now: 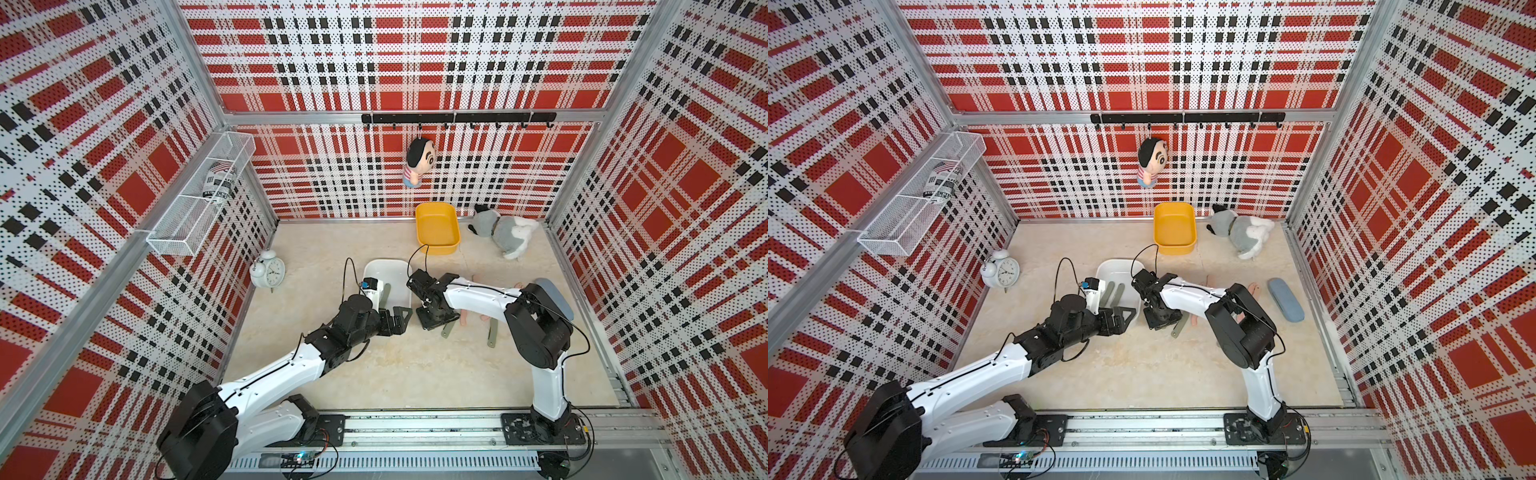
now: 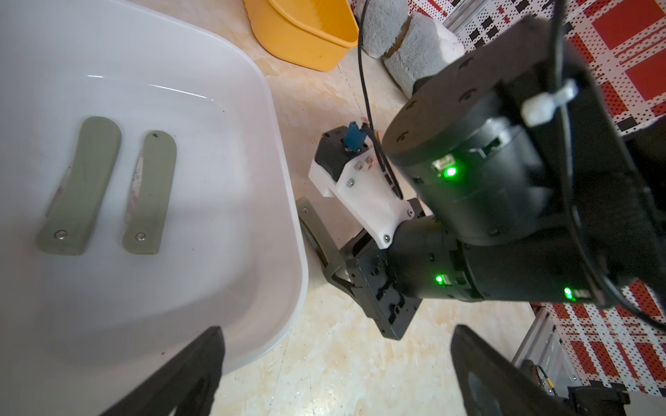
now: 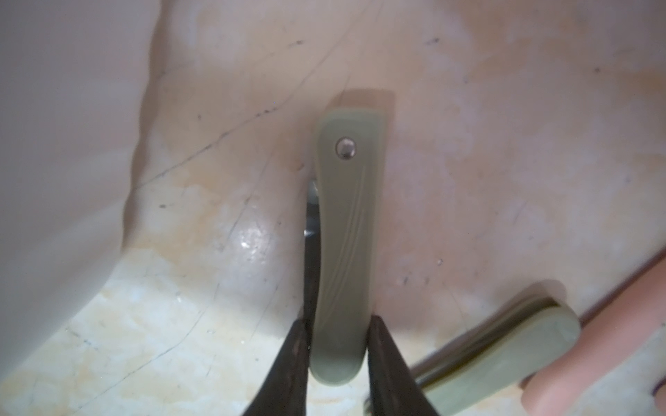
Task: Place the fruit knives into the storage box by color
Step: Pick up the fruit knife from the center of the board.
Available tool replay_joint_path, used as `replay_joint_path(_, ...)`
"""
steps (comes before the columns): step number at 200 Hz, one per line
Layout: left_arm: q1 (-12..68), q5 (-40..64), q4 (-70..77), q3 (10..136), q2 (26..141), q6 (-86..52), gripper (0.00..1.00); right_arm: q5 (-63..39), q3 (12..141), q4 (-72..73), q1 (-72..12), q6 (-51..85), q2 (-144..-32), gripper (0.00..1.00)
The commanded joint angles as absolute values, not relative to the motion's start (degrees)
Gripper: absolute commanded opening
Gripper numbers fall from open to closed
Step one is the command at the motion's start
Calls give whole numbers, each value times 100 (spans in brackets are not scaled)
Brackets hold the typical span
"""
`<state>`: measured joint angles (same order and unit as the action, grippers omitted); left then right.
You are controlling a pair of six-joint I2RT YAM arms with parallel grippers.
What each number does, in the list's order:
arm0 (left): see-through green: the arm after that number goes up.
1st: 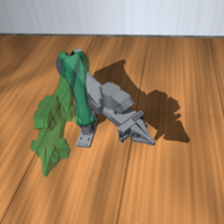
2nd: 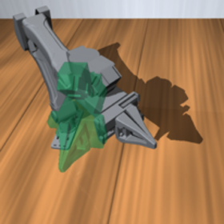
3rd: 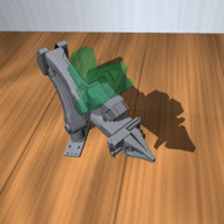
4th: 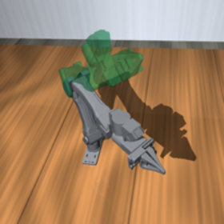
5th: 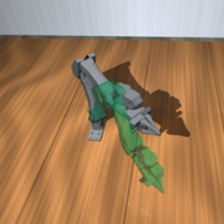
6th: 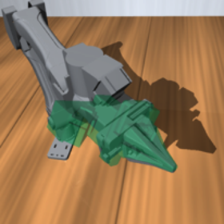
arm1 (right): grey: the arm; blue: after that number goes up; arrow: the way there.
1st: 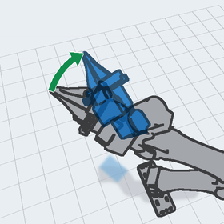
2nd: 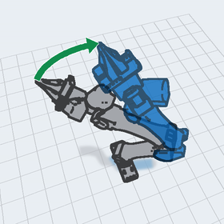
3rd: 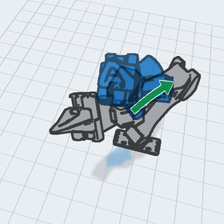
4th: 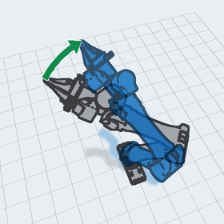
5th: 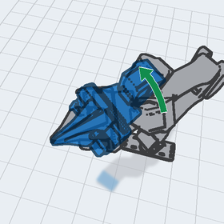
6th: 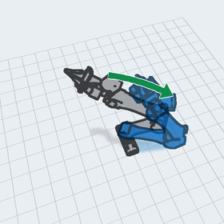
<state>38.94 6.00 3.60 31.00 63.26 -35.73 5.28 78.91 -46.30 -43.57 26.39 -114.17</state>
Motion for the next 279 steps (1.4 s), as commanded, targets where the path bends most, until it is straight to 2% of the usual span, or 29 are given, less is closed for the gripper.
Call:
replay_joint_path(1,3842,683,311,3151,6294,-3494,100,555,7683,-4718,-4262,2588,-11324,26)
replay_joint_path(64,3735,1249,61,3094,6143,-3535,100,325,7561,-4536,-4114,2550,-11158,25)
replay_joint_path(107,3769,1274,-352,3183,6170,-3482,100,282,7583,-4513,-4087,2542,-11147,24)
replay_joint_path(175,4380,741,-589,3305,6667,-3428,100,237,7627,-4513,-4034,2538,-11117,24)
replay_joint_path(279,4395,668,-466,3256,6636,-3480,100,268,7725,-4653,-4028,2533,-10904,23)
